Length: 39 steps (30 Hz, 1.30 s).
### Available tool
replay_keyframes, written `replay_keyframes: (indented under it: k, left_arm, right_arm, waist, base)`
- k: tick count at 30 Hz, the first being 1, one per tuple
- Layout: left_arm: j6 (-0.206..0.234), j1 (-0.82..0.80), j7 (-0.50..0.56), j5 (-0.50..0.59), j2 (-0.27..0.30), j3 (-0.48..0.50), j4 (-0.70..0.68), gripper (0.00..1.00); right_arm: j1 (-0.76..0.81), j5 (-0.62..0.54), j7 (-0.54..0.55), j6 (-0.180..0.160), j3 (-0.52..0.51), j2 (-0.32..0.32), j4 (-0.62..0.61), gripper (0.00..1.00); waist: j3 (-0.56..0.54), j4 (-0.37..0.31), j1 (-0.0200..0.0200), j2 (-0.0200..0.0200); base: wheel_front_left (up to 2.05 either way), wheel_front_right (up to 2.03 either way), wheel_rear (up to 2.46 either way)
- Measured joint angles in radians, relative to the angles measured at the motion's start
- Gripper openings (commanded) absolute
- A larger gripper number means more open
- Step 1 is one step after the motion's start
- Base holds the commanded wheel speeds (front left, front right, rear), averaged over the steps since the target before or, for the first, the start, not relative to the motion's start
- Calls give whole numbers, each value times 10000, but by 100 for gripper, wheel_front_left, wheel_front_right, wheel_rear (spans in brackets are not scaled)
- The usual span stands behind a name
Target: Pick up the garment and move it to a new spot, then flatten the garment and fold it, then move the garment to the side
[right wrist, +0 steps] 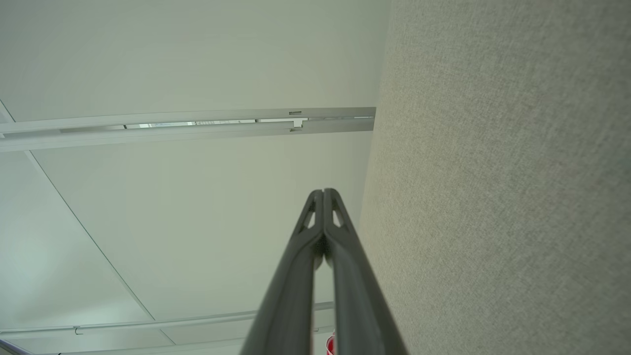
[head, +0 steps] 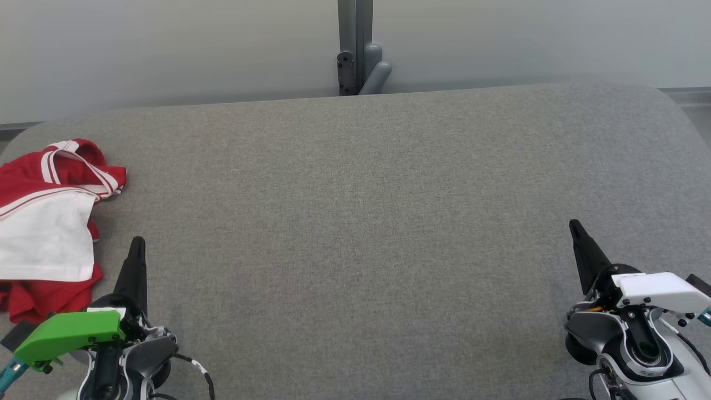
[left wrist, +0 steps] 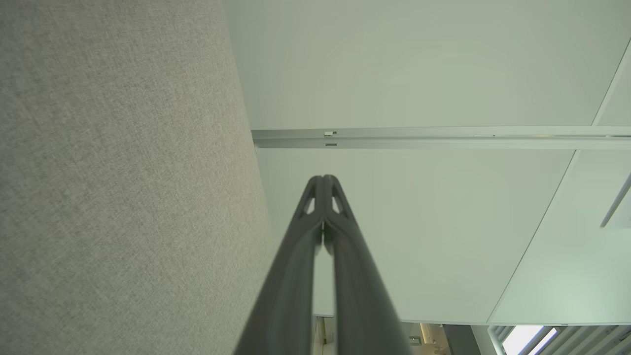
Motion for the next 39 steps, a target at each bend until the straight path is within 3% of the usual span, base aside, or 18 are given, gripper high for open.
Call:
replay_keyframes:
  k: [39]
  left_arm:
    - [0,0,0,0,0,0,-12,0]
  right_arm:
    - [-2,631,-581,0,711,-558,-265,0]
  waist:
    - [7,1,0,0]
  base:
    - [0,0,0]
